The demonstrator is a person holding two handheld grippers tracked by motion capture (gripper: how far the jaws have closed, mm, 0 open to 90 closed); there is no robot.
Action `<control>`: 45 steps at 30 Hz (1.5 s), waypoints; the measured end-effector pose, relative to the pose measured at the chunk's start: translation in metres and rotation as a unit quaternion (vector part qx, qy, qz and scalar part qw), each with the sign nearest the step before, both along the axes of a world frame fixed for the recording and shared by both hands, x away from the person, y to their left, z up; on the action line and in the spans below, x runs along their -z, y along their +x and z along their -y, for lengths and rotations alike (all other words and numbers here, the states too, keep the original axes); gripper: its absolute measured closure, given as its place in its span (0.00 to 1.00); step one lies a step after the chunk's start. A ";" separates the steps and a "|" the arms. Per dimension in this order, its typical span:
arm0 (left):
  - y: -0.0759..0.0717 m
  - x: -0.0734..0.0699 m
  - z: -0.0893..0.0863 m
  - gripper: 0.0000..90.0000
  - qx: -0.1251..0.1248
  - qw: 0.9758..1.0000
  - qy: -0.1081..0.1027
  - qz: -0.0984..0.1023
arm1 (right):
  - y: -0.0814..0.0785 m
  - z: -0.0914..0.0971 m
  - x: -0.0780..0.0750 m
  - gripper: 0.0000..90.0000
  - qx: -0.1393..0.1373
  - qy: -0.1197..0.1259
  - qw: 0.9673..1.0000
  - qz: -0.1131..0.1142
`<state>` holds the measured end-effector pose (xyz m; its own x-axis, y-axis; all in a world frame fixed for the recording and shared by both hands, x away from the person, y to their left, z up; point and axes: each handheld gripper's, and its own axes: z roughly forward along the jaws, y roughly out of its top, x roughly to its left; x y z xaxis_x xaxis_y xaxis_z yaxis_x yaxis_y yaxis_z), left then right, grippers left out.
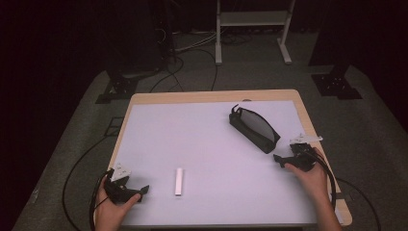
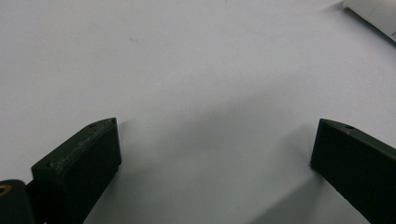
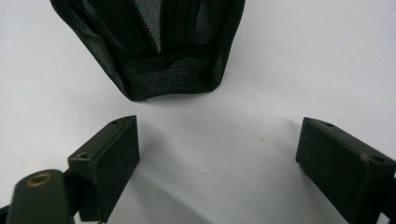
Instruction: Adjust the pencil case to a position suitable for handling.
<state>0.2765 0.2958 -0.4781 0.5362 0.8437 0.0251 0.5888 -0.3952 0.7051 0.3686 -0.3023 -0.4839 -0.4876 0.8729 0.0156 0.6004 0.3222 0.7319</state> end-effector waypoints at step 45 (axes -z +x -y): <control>0.000 0.001 0.000 0.01 0.000 1.000 -0.001 0.000 | -0.010 0.008 -0.068 0.41 0.000 0.046 0.998 0.050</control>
<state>0.2765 0.2960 -0.4787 0.5360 0.8439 0.0238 0.5891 -0.3940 0.7054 0.3587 -0.3104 -0.4161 -0.4906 0.8701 0.0465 0.5224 0.2510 0.8149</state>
